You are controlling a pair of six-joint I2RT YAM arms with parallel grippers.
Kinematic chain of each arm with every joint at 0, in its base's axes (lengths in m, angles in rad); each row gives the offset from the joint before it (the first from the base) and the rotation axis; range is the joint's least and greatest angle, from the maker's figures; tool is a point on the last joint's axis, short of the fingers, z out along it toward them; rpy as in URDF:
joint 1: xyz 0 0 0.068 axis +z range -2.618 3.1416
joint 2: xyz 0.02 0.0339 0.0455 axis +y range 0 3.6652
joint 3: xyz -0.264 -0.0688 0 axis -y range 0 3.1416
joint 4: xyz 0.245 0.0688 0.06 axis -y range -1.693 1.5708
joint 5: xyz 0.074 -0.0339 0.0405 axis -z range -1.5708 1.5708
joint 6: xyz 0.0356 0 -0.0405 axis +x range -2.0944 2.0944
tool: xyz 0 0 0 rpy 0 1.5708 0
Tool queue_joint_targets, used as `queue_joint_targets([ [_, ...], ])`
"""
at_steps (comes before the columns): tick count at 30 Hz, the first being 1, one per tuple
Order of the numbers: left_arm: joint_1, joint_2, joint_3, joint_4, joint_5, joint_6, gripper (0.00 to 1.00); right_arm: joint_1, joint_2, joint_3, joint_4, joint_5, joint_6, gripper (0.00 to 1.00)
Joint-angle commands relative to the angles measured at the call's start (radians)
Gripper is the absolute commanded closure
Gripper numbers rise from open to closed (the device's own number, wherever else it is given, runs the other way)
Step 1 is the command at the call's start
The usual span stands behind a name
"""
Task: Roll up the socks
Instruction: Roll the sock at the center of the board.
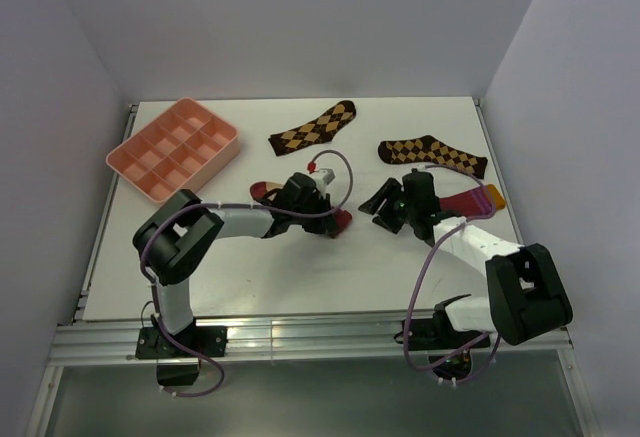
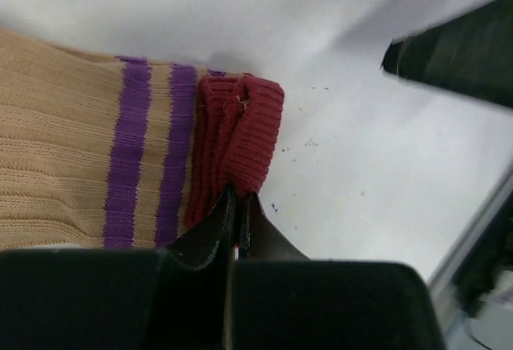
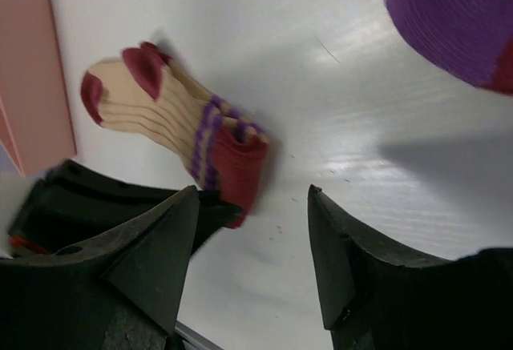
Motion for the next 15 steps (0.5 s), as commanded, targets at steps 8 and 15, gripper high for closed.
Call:
queue_joint_targets([
  [8, 0.163, 0.047, -0.11, 0.148, 0.405, -0.33, 0.99, 0.041, -0.009, -0.126, 0.278, -0.041, -0.008, 0.35],
  [15, 0.208, 0.094, -0.083, 0.15, 0.48, -0.43, 1.0, 0.087, 0.087, -0.077, 0.317, -0.033, -0.011, 0.37],
])
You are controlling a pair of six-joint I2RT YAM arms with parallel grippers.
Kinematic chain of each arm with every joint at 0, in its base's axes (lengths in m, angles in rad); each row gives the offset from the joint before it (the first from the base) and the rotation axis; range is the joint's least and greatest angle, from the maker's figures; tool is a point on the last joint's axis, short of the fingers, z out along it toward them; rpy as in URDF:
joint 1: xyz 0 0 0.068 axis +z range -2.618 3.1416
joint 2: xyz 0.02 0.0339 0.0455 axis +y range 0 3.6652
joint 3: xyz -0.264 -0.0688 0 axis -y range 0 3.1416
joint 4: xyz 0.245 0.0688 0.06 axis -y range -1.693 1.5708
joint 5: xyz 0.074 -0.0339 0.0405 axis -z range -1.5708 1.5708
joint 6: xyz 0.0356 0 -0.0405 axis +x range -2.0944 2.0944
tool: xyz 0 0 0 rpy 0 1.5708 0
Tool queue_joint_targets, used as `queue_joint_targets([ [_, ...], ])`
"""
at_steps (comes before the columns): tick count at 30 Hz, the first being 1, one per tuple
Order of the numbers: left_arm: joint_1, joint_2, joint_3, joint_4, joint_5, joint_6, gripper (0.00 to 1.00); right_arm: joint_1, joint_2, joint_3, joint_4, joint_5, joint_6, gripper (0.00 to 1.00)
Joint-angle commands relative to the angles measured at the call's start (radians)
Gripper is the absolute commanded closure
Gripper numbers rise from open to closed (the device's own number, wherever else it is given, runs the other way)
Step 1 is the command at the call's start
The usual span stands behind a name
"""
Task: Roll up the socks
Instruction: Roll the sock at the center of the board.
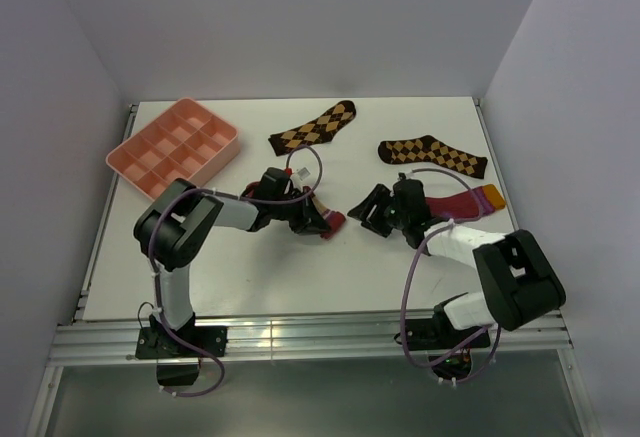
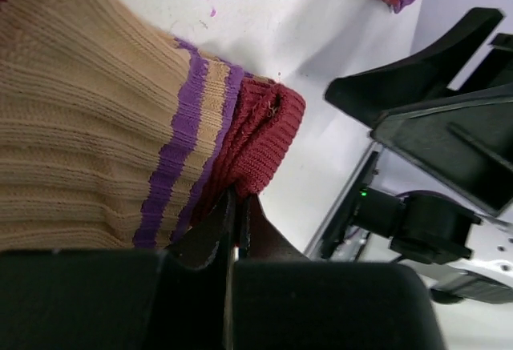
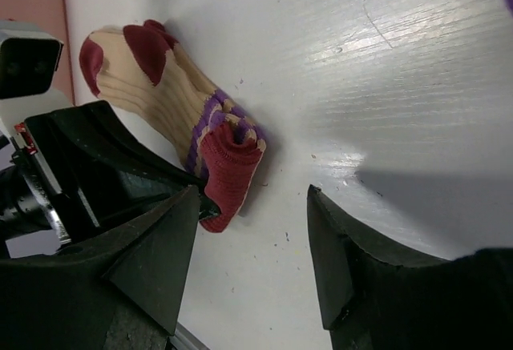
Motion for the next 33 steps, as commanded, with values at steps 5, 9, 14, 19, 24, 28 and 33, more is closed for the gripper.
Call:
queue_joint_targets([
  [5, 0.025, 0.049, 0.013, -0.023, 0.082, -0.121, 0.99, 0.066, 0.088, 0.078, 0.071, 0.016, -0.009, 0.37],
  [9, 0.042, 0.058, 0.006, 0.003, 0.096, -0.168, 1.0, 0.081, 0.131, 0.101, 0.068, 0.039, 0.006, 0.38],
  [14, 0.051, 0.063, -0.005, 0.026, 0.108, -0.197, 0.99, 0.094, 0.176, 0.138, 0.055, 0.049, 0.014, 0.41],
  [19, 0.062, 0.069, -0.025, 0.054, 0.112, -0.225, 0.99, 0.109, 0.209, 0.172, 0.015, 0.062, 0.009, 0.42],
  [24, 0.073, 0.083, -0.03, 0.063, 0.125, -0.242, 1.0, 0.129, 0.234, 0.202, -0.028, 0.072, 0.011, 0.43],
  [28, 0.074, 0.083, -0.04, 0.08, 0.125, -0.254, 0.99, 0.144, 0.251, 0.233, -0.09, 0.097, 0.014, 0.44],
  [33, 0.077, 0.087, -0.059, 0.107, 0.123, -0.282, 1.0, 0.161, 0.269, 0.264, -0.185, 0.134, 0.029, 0.46],
])
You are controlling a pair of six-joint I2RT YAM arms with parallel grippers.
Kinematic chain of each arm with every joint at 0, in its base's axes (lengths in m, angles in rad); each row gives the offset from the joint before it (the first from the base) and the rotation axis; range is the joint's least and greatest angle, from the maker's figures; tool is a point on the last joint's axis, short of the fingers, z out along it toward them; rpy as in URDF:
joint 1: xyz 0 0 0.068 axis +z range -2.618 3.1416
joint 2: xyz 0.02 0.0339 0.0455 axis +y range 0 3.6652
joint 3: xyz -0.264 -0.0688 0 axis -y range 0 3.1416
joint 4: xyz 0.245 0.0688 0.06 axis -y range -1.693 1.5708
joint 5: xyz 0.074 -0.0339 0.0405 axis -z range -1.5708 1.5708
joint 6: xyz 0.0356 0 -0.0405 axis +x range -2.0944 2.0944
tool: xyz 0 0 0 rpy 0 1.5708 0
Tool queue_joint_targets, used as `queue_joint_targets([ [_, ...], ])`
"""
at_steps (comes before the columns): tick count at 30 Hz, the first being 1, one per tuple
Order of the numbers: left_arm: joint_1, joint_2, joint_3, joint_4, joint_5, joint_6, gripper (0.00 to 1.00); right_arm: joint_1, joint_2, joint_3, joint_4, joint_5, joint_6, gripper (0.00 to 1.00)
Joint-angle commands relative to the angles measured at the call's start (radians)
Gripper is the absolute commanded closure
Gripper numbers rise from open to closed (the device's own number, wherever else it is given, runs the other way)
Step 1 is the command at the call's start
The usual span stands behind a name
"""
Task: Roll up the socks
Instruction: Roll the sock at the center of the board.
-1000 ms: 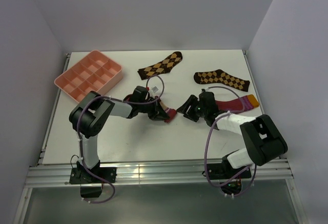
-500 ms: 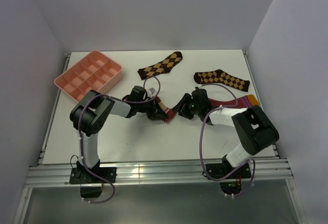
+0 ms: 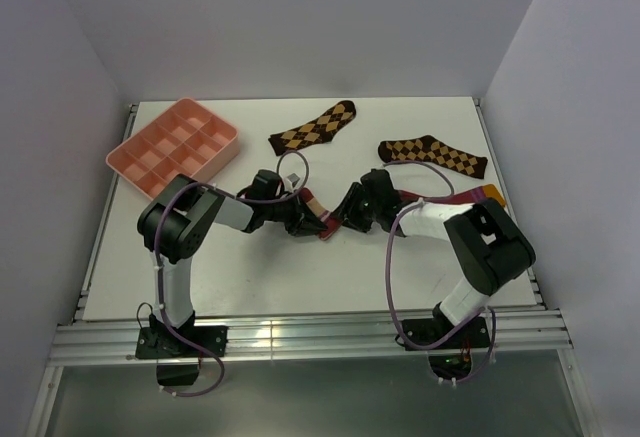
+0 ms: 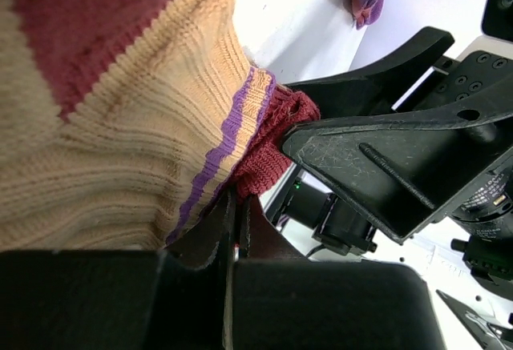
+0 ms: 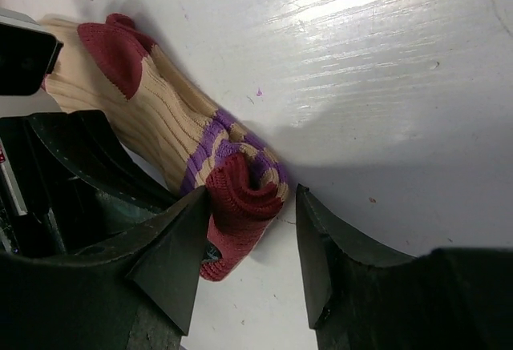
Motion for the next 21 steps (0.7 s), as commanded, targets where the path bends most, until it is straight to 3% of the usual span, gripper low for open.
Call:
queue_joint_targets([
  [1, 0.009, 0.023, -0.027, 0.019, -0.011, -0.016, 0.99, 0.017, 0.008, 0.041, -0.086, 0.057, 0.016, 0.46],
  [9, 0.01, 0.032, -0.035, 0.036, -0.003, -0.026, 0.99, 0.022, 0.056, 0.12, -0.207, 0.1, 0.021, 0.51],
  [16, 0.012, 0.027, -0.049, 0.046, -0.022, -0.027, 1.0, 0.032, 0.087, 0.218, -0.354, 0.111, 0.009, 0.72],
  [21, 0.013, 0.024, -0.05, 0.036, -0.042, -0.016, 0.99, 0.035, 0.102, 0.255, -0.435, 0.102, 0.018, 0.73],
])
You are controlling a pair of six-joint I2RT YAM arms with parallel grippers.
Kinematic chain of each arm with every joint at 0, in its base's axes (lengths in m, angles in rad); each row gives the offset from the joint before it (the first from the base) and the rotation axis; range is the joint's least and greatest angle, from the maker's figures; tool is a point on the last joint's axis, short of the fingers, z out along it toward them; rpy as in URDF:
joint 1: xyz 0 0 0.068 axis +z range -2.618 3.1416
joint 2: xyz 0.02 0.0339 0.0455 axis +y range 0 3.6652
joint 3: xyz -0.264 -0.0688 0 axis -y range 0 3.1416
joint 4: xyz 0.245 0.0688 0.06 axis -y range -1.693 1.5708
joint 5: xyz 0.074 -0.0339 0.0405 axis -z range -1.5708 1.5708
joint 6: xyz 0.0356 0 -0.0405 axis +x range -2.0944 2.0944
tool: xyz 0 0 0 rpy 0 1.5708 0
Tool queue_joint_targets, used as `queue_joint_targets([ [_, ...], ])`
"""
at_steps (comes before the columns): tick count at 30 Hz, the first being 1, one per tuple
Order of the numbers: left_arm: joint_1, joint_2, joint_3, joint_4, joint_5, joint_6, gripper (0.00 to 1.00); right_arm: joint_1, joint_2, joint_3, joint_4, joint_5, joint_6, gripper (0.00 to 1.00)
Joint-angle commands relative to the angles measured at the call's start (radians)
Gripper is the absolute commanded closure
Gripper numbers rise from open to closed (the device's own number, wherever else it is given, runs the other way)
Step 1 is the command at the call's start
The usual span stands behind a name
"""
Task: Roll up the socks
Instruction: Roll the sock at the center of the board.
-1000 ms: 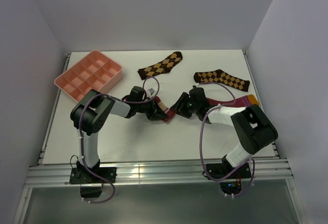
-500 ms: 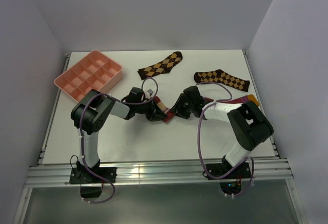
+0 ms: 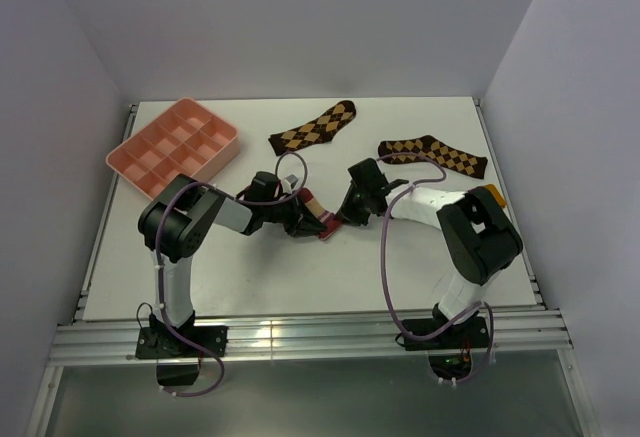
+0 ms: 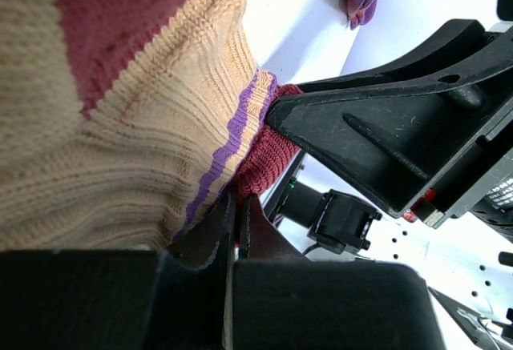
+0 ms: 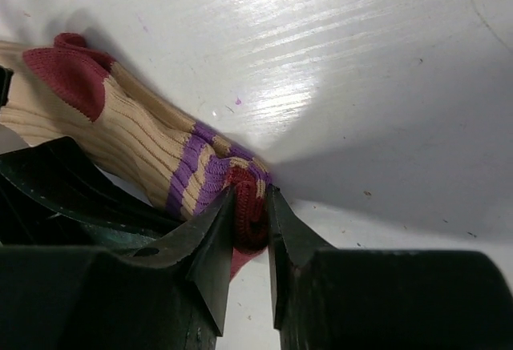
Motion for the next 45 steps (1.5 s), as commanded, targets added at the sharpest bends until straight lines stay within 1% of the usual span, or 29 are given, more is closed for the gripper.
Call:
queue_joint_targets([
  [1, 0.005, 0.014, -0.021, -0.028, -0.052, 0.021, 0.99, 0.01, 0.021, 0.048, -0.116, 0.028, 0.006, 0.72],
  [2, 0.005, 0.012, -0.024, -0.027, -0.056, 0.021, 0.99, 0.01, 0.025, 0.053, -0.136, 0.022, 0.012, 0.71],
  [3, 0.005, 0.01, -0.026, -0.027, -0.058, 0.019, 1.0, 0.012, 0.025, 0.056, -0.146, 0.02, 0.021, 0.67],
  [5, 0.005, 0.006, -0.028, -0.031, -0.064, 0.026, 0.99, 0.013, 0.025, 0.064, -0.167, 0.019, 0.03, 0.64],
  [17, 0.005, -0.005, -0.032, -0.036, -0.081, 0.038, 0.99, 0.03, 0.052, 0.107, -0.232, 0.017, 0.087, 0.61],
  [19, 0.004, -0.006, -0.032, -0.042, -0.084, 0.047, 0.99, 0.035, 0.061, 0.119, -0.247, 0.028, 0.087, 0.65],
  [20, 0.005, -0.011, -0.034, -0.04, -0.084, 0.05, 0.99, 0.035, 0.066, 0.122, -0.253, 0.034, 0.087, 0.69],
  [21, 0.005, -0.013, -0.034, -0.05, -0.088, 0.053, 0.99, 0.035, 0.067, 0.127, -0.259, 0.036, 0.084, 0.78],
  [23, 0.004, -0.026, -0.029, -0.068, -0.108, 0.078, 0.99, 0.035, 0.081, 0.148, -0.293, 0.04, 0.079, 0.91],
  [24, 0.005, -0.031, -0.028, -0.077, -0.118, 0.088, 0.99, 0.035, 0.086, 0.16, -0.308, 0.042, 0.072, 1.0],
  [25, 0.004, -0.048, -0.026, -0.094, -0.124, 0.107, 0.99, 0.035, 0.1, 0.182, -0.34, 0.043, 0.067, 1.0],
  [28, 0.002, -0.069, -0.012, -0.155, -0.164, 0.162, 0.93, 0.036, 0.123, 0.226, -0.4, 0.056, 0.049, 1.0],
  [29, 0.001, -0.085, -0.003, -0.175, -0.191, 0.176, 0.87, 0.036, 0.13, 0.235, -0.413, 0.059, 0.044, 1.0],
  [31, -0.002, -0.101, 0.009, -0.204, -0.216, 0.222, 0.8, 0.036, 0.155, 0.277, -0.46, 0.066, 0.029, 1.0],
  [32, -0.005, -0.121, 0.009, -0.233, -0.229, 0.236, 0.73, 0.036, 0.164, 0.289, -0.474, 0.069, 0.023, 1.0],
  [34, -0.011, -0.157, 0.011, -0.252, -0.272, 0.277, 0.65, 0.036, 0.185, 0.324, -0.509, 0.072, 0.01, 1.0],
  [36, -0.014, -0.184, 0.009, -0.272, -0.315, 0.32, 0.59, 0.036, 0.198, 0.35, -0.525, 0.072, 0.0, 1.0],
  [37, -0.019, -0.213, 0.008, -0.28, -0.331, 0.335, 0.54, 0.036, 0.209, 0.36, -0.54, 0.074, -0.004, 1.0],
  [40, -0.039, -0.278, 0.009, -0.323, -0.418, 0.426, 0.46, 0.036, 0.228, 0.386, -0.558, 0.069, -0.011, 1.0],
  [42, -0.057, -0.31, 0.017, -0.361, -0.469, 0.484, 0.45, 0.035, 0.233, 0.392, -0.56, 0.065, -0.014, 1.0],
  [43, -0.086, -0.341, 0.028, -0.376, -0.537, 0.55, 0.44, 0.036, 0.239, 0.393, -0.56, 0.062, -0.014, 1.0],
  [44, -0.103, -0.354, 0.034, -0.389, -0.574, 0.584, 0.44, 0.036, 0.242, 0.395, -0.56, 0.059, -0.017, 1.0],
  [45, -0.126, -0.367, 0.038, -0.404, -0.619, 0.649, 0.44, 0.036, 0.244, 0.395, -0.561, 0.057, -0.017, 1.0],
])
